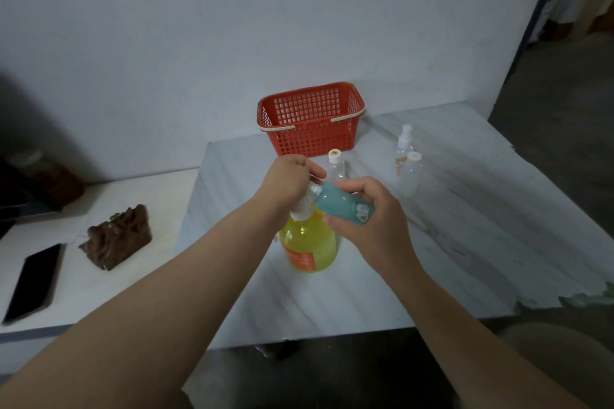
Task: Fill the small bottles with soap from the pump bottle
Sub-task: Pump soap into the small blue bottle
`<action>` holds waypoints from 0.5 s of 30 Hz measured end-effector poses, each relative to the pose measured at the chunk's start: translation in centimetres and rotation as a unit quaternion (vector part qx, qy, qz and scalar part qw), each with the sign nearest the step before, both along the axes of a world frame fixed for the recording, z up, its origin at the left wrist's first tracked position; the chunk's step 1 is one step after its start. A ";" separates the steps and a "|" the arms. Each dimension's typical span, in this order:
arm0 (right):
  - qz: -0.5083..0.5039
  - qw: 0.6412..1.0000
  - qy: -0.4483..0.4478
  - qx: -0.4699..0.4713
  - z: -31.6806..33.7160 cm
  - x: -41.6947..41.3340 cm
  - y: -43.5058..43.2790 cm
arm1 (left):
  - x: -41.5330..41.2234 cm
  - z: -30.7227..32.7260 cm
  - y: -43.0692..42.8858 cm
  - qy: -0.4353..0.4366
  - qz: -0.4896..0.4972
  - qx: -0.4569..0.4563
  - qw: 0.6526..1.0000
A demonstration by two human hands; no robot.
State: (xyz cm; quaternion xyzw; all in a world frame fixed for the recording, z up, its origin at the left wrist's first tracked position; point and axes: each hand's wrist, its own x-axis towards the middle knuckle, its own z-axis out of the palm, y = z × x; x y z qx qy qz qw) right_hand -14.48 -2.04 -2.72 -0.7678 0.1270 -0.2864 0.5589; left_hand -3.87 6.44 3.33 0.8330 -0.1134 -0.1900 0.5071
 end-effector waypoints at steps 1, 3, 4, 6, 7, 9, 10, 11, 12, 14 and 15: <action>-0.003 1.000 -0.002 -0.007 0.0 0.0 -0.1 | 0.0 -0.2 0.0 -0.002 0.004 0.006 1.000; -0.005 1.000 -0.001 -0.014 -0.1 0.0 -0.1 | 0.1 -0.7 0.0 0.000 0.007 0.006 1.000; -0.004 1.000 0.002 -0.014 0.0 0.0 -0.2 | 0.1 -0.9 0.0 0.000 0.008 0.003 1.000; -0.002 1.000 0.010 -0.006 -0.3 0.1 -0.3 | 0.1 -1.2 0.0 0.000 0.009 0.003 1.000; -0.001 1.000 0.012 0.000 -0.4 0.1 -0.4 | 0.1 -1.3 -0.1 -0.001 0.008 0.004 1.000; -0.001 1.000 0.019 0.005 -0.7 0.2 -0.5 | 0.0 -1.5 -0.1 0.003 0.010 0.003 1.000; -0.003 1.000 0.022 0.009 -0.9 0.3 -0.6 | 0.1 -1.6 -0.1 0.008 0.010 0.003 1.000; -0.004 1.000 0.024 0.015 -1.0 0.3 -0.5 | 0.1 -1.7 -0.1 0.013 0.010 0.003 1.000; -0.005 1.000 0.024 0.019 -1.0 0.3 -0.4 | 0.1 -1.6 0.0 0.014 0.010 0.003 1.000; -0.008 0.999 0.025 0.022 -1.0 0.4 -0.3 | 0.1 -1.6 -0.1 0.013 0.009 0.006 1.000; -0.010 0.999 0.025 0.022 -1.1 0.4 -0.3 | 0.1 -1.6 -0.1 0.012 0.010 0.009 1.000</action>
